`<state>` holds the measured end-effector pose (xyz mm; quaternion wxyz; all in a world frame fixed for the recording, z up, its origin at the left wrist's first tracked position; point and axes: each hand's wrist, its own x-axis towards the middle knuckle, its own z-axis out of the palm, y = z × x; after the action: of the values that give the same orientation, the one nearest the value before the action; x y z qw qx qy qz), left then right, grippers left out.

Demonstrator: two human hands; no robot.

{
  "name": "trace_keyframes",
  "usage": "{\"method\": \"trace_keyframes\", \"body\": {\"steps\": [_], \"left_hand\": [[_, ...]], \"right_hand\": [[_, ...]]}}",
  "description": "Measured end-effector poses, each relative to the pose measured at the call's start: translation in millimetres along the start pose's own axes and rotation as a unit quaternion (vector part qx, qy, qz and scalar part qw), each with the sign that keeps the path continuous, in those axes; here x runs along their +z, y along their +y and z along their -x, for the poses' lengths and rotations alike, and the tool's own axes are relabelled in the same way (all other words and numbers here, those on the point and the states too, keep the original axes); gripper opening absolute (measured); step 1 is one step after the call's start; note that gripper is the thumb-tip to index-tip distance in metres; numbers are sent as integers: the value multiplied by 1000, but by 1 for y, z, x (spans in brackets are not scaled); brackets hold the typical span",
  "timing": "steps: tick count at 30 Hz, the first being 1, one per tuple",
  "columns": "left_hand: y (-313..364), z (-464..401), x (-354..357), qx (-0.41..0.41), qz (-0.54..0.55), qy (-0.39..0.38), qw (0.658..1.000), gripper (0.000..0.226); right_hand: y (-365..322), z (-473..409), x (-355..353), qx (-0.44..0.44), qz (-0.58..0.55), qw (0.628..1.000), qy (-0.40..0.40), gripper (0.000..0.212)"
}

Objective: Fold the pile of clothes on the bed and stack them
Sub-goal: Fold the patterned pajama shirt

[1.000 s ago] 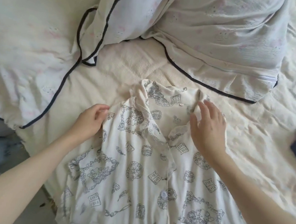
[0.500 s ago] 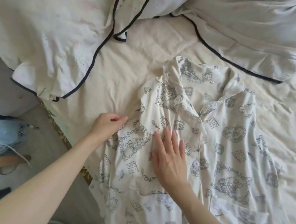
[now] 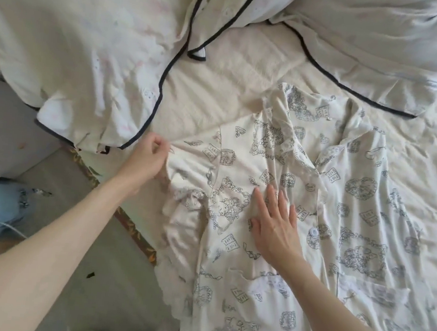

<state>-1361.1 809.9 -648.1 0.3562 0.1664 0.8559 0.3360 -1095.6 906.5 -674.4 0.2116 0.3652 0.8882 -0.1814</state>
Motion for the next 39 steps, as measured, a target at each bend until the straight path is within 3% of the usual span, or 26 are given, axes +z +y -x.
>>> {"method": "trace_keyframes", "body": {"steps": [2,4,7,10,12,15,18,21,22,24,26,27,30,31,32,35,39], "left_hand": [[-2,-10,-19,69,-49,23,996,9],[-5,-15,-25,90,-85,-31,992,10],[-23,-9,-23,33,-74,-99,992,34],[-49,7,-29,-32,27,-112,993,48],[-65,19,-36,-66,97,-159,980,46],[-80,31,-35,-51,77,-219,971,27],[-81,37,-37,-17,66,-181,981,12],[-79,45,-50,3,99,-130,987,11],[-78,48,-54,11,107,-117,987,9],[-76,54,-62,27,100,-99,990,7],[-72,57,-69,36,83,-85,992,4],[-69,57,-73,40,78,-80,993,5],[-63,54,-84,36,49,-85,995,6],[-61,53,-88,25,30,-98,994,5],[-60,50,-91,13,4,-114,993,5],[-55,43,-102,16,-75,-129,989,11],[-41,29,-119,51,-121,-89,987,14]], "right_hand": [[-4,-1,-2,7,-1,1000,5,56],[-7,0,-3,18,2,1000,2,57],[-13,1,-4,42,-24,999,15,54],[-27,5,0,58,-101,991,63,52],[-40,9,4,34,-125,987,93,55],[-65,13,9,-13,-163,983,87,56],[-88,16,5,-40,-201,973,111,53],[-111,23,1,-34,-240,946,216,26],[-121,27,-3,-4,-296,931,216,17],[-141,34,-11,100,-409,900,111,22],[-156,32,-16,197,-496,845,-11,39],[-162,28,-17,238,-567,787,-54,45],[-175,10,-25,298,-788,530,-96,47],[-178,5,-27,311,-821,471,-87,44],[-180,2,-28,326,-836,435,-80,37],[-189,2,-25,365,-832,411,-72,8],[-198,16,-20,342,-863,362,-82,9]]}}
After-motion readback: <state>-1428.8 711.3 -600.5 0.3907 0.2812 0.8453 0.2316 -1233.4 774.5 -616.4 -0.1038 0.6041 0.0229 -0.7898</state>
